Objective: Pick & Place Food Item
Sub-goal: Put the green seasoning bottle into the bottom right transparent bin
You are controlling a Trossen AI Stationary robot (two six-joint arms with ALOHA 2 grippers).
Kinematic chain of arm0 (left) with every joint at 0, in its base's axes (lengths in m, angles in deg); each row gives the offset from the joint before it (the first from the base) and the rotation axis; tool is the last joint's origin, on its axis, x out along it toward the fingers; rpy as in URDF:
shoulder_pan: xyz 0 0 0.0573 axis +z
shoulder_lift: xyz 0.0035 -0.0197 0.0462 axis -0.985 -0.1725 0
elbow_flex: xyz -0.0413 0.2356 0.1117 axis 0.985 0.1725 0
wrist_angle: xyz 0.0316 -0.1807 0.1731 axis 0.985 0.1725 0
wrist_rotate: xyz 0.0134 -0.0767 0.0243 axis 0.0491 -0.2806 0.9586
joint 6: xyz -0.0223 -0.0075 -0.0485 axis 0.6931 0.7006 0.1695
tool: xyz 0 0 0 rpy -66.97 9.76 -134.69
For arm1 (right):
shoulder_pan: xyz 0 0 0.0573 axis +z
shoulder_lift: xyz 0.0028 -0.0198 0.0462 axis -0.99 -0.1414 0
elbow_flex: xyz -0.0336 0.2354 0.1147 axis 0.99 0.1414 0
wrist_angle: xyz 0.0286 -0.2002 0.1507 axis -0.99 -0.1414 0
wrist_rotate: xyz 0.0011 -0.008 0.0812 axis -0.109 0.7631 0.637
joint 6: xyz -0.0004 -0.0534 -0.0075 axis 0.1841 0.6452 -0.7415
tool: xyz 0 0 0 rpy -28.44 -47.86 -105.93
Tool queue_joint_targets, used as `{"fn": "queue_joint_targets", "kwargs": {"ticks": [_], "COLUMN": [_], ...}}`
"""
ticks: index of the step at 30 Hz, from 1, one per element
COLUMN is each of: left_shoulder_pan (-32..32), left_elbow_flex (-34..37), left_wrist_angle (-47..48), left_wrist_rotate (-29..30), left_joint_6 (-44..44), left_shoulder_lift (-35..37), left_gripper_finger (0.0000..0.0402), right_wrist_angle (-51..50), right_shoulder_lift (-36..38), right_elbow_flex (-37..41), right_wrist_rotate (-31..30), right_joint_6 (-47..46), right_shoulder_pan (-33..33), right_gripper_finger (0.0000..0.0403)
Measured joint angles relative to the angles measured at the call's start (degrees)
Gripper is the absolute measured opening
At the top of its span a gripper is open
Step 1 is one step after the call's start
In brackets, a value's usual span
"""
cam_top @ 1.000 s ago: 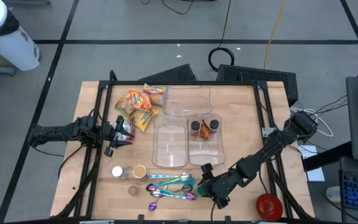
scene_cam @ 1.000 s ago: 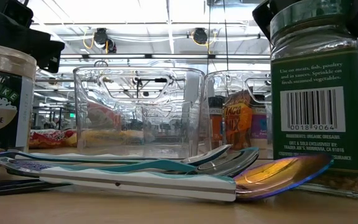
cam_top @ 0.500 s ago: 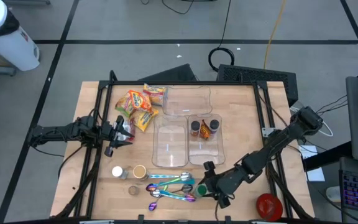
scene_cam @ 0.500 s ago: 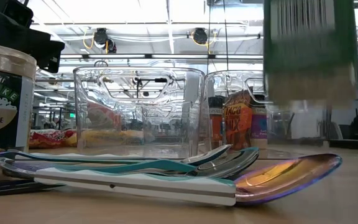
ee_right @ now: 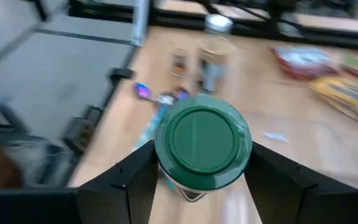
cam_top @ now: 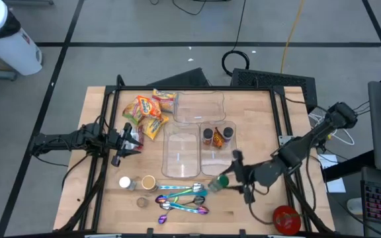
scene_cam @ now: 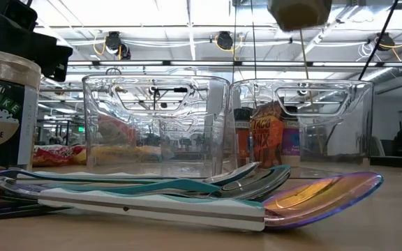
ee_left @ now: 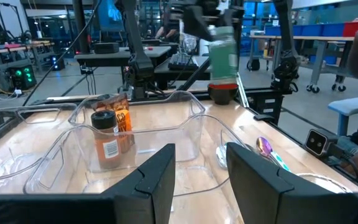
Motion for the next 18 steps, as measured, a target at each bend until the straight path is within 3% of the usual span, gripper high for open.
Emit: {"fn": "queue_joint_targets", "kwargs": {"ticks": [8,18], "left_shoulder_pan": [0.01,0.02], "left_elbow_flex": [0.00,0.00], "left_wrist_angle": [0.00,0.00], "left_wrist_rotate": [0.00,0.00], "left_joint_6": [0.00,0.00], "left_shoulder_lift": [0.00,0.00], "left_gripper_finger": [0.0152,0.0152], "right_wrist_angle": [-12.31,-12.76], "right_shoulder_lift": [2.16,5.39], "right_elbow_flex": [0.05,10.22], "right_wrist_rotate": [-2.98,-1.80], "right_joint_6": [-5.75,-8.59], "right_shoulder_pan": [-4.44,-12.92], "right_gripper_finger": [0.0203,0.0203]}}
